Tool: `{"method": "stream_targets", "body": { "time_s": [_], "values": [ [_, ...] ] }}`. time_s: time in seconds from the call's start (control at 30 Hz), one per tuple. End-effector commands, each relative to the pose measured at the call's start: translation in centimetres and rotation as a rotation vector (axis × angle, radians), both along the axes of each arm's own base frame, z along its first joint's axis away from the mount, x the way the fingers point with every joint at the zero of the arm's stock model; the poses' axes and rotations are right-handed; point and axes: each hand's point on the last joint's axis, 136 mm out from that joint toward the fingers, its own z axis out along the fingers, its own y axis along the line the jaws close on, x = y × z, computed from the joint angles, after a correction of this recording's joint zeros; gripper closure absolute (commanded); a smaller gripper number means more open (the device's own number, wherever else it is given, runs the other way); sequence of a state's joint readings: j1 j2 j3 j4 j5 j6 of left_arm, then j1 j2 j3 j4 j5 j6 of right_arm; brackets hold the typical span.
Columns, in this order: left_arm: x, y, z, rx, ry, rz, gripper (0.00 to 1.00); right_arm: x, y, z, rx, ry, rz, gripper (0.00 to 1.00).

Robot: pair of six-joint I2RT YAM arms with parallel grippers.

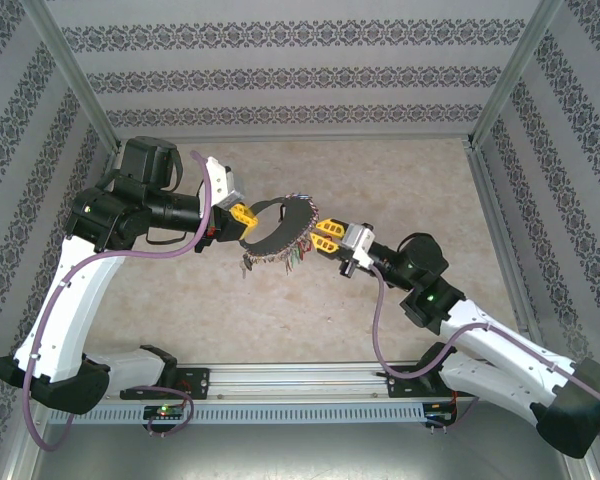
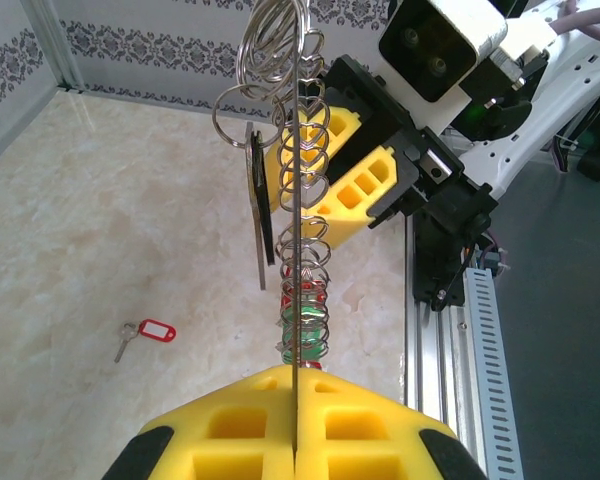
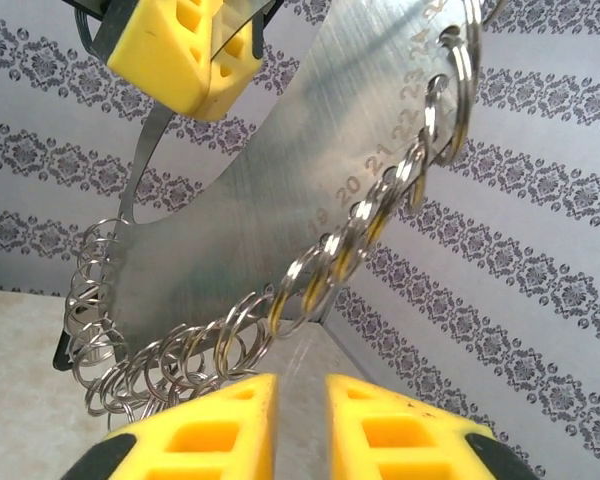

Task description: Put the keys on the keyring

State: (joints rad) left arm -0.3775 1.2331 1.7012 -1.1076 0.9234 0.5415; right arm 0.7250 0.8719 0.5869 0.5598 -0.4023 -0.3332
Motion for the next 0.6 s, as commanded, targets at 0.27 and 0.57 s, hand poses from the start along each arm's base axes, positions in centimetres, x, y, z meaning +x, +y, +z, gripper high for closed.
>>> {"method": "stream_targets", "body": {
  "time_s": [0.27,0.57],
  "values": [
    [0.7,0.3,1.4,-0.024,-0.054,0.041,1.00,-3.1,-1.0,-3.3,-0.135,0.022,0.128,0.61],
    [3.2,1.2,-1.7,0.099,0.164,0.197,1.00,0.2,-0.2,-5.2,-0.150,0.093,0.013,0.43]
  ]
}}
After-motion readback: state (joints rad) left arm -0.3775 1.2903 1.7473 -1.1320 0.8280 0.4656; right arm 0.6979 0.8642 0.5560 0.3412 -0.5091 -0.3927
